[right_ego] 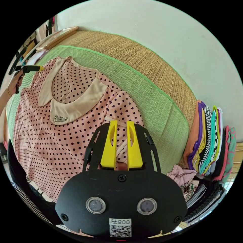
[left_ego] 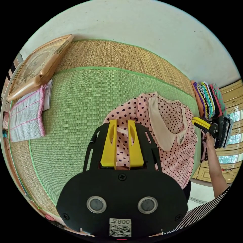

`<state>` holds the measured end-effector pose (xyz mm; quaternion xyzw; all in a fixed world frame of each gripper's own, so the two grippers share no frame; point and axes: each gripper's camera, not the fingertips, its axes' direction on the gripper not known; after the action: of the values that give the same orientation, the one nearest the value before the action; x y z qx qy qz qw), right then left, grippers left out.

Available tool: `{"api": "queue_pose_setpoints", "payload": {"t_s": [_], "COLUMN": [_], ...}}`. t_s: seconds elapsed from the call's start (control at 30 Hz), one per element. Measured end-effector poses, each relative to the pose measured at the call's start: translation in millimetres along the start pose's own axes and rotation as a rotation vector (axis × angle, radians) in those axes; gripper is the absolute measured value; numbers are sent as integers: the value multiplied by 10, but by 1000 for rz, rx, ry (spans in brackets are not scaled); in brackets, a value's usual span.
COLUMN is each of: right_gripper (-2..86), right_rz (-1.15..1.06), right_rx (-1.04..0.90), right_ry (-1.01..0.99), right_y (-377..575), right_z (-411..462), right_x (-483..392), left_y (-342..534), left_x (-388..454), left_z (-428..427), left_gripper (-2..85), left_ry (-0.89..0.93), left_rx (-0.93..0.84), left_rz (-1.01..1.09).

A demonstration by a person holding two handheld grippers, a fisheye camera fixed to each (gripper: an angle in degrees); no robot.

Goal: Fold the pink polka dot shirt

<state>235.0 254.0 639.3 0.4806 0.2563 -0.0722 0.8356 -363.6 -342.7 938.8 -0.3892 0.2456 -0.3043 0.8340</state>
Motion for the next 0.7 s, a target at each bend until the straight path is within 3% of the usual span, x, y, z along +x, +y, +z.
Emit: {"api": "queue_pose_setpoints", "payload": {"t_s": [0.3,0.5,0.6,0.7], "right_gripper": [-2,26,71,56], "right_rz": [50,102,36,-47], "right_rx": [-8,55,59,30], "right_ry": [52,-48,-94,-40], "right_y": [-188,-226,-334,-446], "right_z": [-149,-366,-316,-192], "right_x": [15,202,17,-224], "left_y": [-186,-322,-368,-390], "left_x": [99,110,109,120], "left_z": [-117,-224,-105,-8], "left_gripper": [6,4,4,4], "left_ry": [-19,3,10,25], "left_rx": [56,113,85,75], "left_rz": [25,26,3,-10]}}
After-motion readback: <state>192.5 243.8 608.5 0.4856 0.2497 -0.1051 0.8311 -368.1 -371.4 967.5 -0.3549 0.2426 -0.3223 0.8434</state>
